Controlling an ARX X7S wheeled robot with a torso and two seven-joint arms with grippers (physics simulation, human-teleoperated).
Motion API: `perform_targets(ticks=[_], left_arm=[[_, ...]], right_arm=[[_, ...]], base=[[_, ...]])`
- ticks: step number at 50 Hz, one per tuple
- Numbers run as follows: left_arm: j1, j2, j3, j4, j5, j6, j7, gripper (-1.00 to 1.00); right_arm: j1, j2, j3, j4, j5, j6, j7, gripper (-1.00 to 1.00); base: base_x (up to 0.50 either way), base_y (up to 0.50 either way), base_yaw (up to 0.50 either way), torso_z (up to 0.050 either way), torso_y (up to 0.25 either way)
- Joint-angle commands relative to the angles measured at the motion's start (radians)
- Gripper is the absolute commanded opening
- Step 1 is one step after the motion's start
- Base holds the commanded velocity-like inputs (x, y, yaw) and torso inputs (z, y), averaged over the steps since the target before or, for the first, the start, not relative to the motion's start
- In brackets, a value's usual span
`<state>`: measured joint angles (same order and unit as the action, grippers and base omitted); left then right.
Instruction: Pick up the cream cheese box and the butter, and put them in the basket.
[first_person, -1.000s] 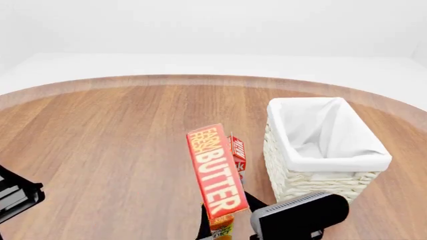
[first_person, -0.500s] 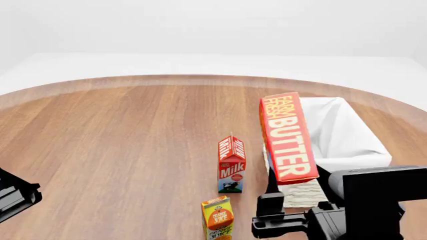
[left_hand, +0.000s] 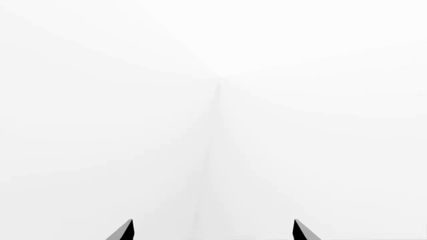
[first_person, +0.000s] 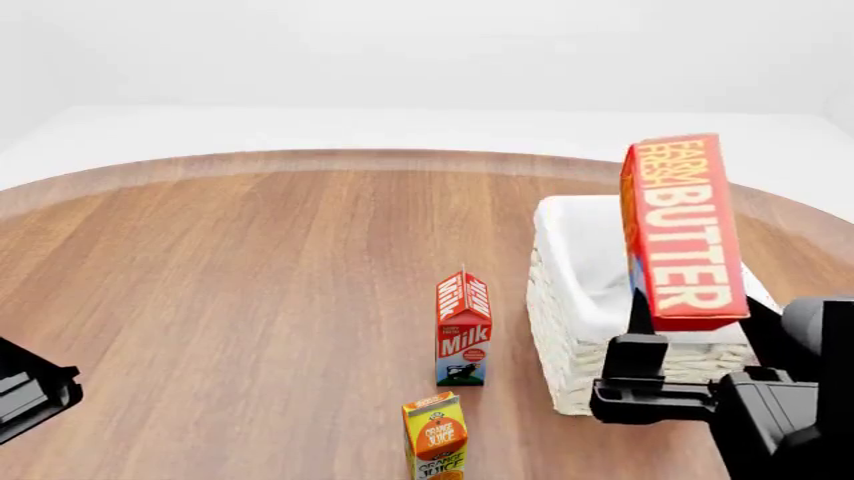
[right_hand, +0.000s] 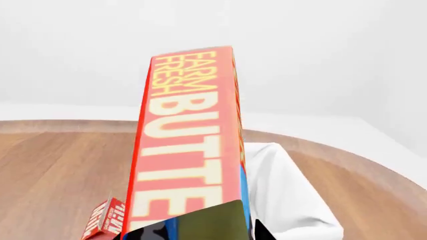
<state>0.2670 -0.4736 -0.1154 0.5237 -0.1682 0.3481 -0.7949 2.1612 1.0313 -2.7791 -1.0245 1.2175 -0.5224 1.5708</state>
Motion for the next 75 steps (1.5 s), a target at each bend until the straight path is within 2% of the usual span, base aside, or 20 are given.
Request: perform_targets(ticks=[1,3,5,7,9,12,13,15,20,21,22,32,37,60,75], left_arm=[[0.002,0.024,-0.024,0.013,0.007,-0.012,0.025,1.00],[0.000,0.025,-0.020,0.009,0.009,-0.011,0.027,1.00],[0.001,0.025,-0.019,0.010,0.010,-0.012,0.027,1.00],[0.000,0.024,-0.018,0.011,0.010,-0.013,0.028,1.00],[0.000,0.024,-0.019,0.011,0.009,-0.014,0.028,1.00],[-0.002,0.024,-0.016,0.010,0.010,-0.016,0.028,1.00],[-0.003,0.024,-0.015,0.009,0.011,-0.017,0.029,1.00],[-0.004,0.023,-0.012,0.008,0.012,-0.018,0.030,1.00],[-0.005,0.022,-0.012,0.010,0.012,-0.022,0.030,1.00],[-0.004,0.022,-0.012,0.011,0.012,-0.022,0.030,1.00],[-0.004,0.021,-0.012,0.011,0.012,-0.023,0.030,1.00],[-0.013,0.021,0.000,0.011,0.023,-0.035,0.032,1.00],[-0.015,0.021,0.002,0.012,0.026,-0.038,0.032,1.00],[-0.008,0.017,-0.004,0.028,0.025,-0.047,0.028,1.00],[-0.017,0.017,0.005,0.021,0.027,-0.053,0.031,1.00]], right_arm=[[0.195,-0.028,-0.046,-0.023,0.032,-0.013,0.000,-1.00],[0.195,-0.036,-0.006,-0.023,0.065,0.005,-0.001,-1.00],[0.194,0.190,0.294,-0.023,0.352,0.298,-0.178,-1.00],[0.160,0.317,0.594,-0.023,0.640,0.598,-0.228,-1.00],[0.042,0.345,0.894,-0.023,0.768,0.743,-0.207,-1.00],[-0.134,0.344,1.344,-0.023,0.859,0.831,-0.170,-1.00],[-0.175,0.337,1.448,-0.023,0.882,0.850,-0.170,-1.00],[-0.236,0.336,1.541,-0.022,0.922,0.869,-0.164,-1.00],[-0.247,0.346,1.564,0.018,0.975,0.890,-0.227,-1.00],[-0.249,0.332,1.559,0.047,0.986,0.933,-0.299,-1.00],[-0.249,0.334,1.560,0.048,0.986,0.935,-0.301,-1.00],[-0.234,0.314,1.557,0.265,0.921,1.086,-0.443,-1.00],[-0.223,0.305,1.560,0.337,0.900,1.120,-0.463,-1.00],[-0.281,0.274,1.532,0.419,0.858,1.126,-0.511,-1.00],[-0.329,0.156,1.488,0.622,0.777,1.156,-0.613,-1.00]], base=[[0.00,0.00,0.00,0.000,0.000],[0.00,0.00,0.00,0.000,0.000],[0.00,0.00,0.00,0.000,0.000],[0.00,0.00,0.00,0.000,0.000],[0.00,0.00,0.00,0.000,0.005],[0.00,0.00,0.00,0.000,0.000],[0.00,0.00,0.00,0.000,0.000],[0.00,0.00,0.00,0.000,0.000],[0.00,0.00,0.00,0.000,0.002],[0.00,0.00,0.00,0.010,0.000],[0.00,0.00,0.00,0.000,0.000],[0.00,0.00,0.00,0.000,0.001],[0.00,0.00,0.00,0.000,0.002],[0.00,0.00,0.00,0.000,0.001],[0.00,0.00,0.00,0.001,0.001]])
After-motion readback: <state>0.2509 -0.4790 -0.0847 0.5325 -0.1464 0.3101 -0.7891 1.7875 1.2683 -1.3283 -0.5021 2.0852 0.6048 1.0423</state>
